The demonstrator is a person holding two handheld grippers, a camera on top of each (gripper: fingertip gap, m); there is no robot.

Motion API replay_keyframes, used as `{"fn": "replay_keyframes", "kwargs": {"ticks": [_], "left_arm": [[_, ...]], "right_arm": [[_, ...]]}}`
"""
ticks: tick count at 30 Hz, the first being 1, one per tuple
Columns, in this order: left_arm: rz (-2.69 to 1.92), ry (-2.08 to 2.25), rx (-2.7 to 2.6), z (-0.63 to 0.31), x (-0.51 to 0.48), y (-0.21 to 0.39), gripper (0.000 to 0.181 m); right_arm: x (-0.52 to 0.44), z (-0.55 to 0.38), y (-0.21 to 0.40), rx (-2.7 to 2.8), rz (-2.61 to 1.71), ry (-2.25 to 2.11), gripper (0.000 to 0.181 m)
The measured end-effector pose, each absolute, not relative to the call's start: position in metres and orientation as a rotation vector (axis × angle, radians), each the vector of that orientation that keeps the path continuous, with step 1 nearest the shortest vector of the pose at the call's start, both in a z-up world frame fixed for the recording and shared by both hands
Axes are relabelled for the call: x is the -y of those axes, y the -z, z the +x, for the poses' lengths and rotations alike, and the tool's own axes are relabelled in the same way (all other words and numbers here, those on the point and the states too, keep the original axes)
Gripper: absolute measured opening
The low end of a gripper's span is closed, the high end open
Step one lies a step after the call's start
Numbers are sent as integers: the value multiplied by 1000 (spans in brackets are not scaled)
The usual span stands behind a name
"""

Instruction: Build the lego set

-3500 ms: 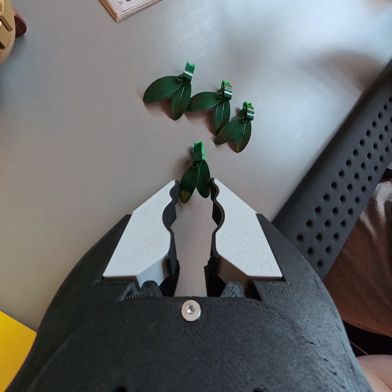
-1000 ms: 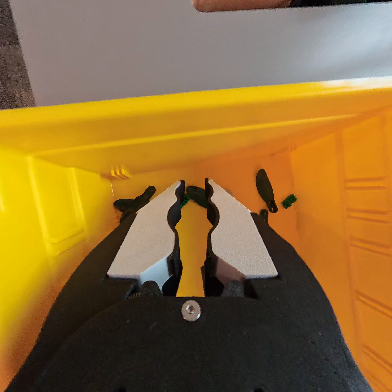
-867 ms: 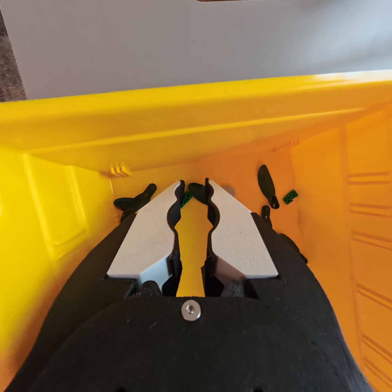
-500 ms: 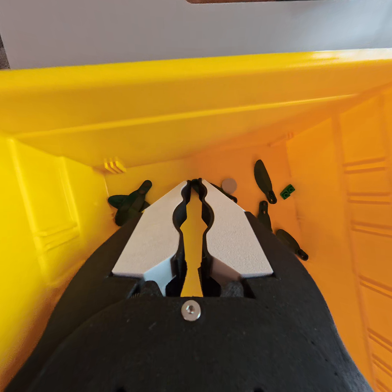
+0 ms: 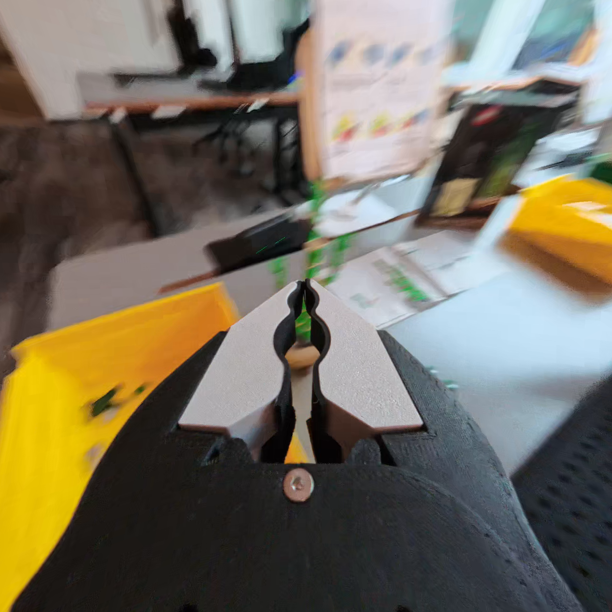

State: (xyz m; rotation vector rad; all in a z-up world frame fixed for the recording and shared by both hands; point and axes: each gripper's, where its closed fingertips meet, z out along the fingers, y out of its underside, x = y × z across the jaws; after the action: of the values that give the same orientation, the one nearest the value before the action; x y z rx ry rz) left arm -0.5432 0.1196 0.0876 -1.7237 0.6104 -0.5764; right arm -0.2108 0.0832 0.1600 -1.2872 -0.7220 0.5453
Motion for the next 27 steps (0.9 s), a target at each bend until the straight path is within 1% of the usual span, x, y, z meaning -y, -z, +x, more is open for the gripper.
{"fn": "replay_keyframes", "kwargs": {"ticks": [2, 4, 7, 12, 13, 14, 15, 17, 18, 20, 21, 23, 25, 26, 27], "left_arm": [[-1565, 716, -717, -486, -69, -110, 0], [-1456, 820, -841, -433, -24, -116, 0], [-1380, 814, -930, -382, 6, -109, 0], [-1381, 912, -995, -350, 14, -100, 0], [-1383, 915, -1003, -349, 12, -99, 0], [-1389, 908, -1010, -349, 10, -97, 0], [-1382, 921, -1024, -347, 12, -96, 0], [-1375, 976, -1064, -347, 18, -93, 0], [-1411, 949, -1062, -353, 14, -89, 1], [-1499, 812, -1002, -381, -6, -81, 32], [-1547, 734, -952, -402, -17, -78, 35], [-1656, 578, -826, -451, -36, -70, 28], [-1705, 495, -759, -487, -37, -65, 25], [-1706, 478, -733, -499, -34, -65, 24], [-1706, 466, -709, -509, -31, -64, 24]], "right_arm": [[-47, -273, -145, 878, -1266, -901, 40], [-18, -317, -126, 974, -1315, -1219, 40], [4, -350, -105, 1030, -1384, -1469, 41], [1, -360, -81, 1075, -1462, -1409, 31], [2, -360, -78, 1098, -1474, -1409, 26], [9, -359, -77, 1145, -1460, -1448, 7], [14, -359, -77, 1175, -1455, -1482, 2], [20, -356, -74, 1247, -1437, -1480, 0], [14, -355, -66, 1270, -1463, -1393, 0], [-18, -345, -38, 1334, -1497, -988, 0], [-36, -336, -19, 1413, -1454, -710, 0], [-53, -320, 38, 1649, -1340, -227, 0], [-58, -292, 99, 1932, -1220, 205, 0], [-57, -280, 119, 2012, -1157, 315, 0], [-50, -274, 134, 2051, -1118, 327, 0]]}}
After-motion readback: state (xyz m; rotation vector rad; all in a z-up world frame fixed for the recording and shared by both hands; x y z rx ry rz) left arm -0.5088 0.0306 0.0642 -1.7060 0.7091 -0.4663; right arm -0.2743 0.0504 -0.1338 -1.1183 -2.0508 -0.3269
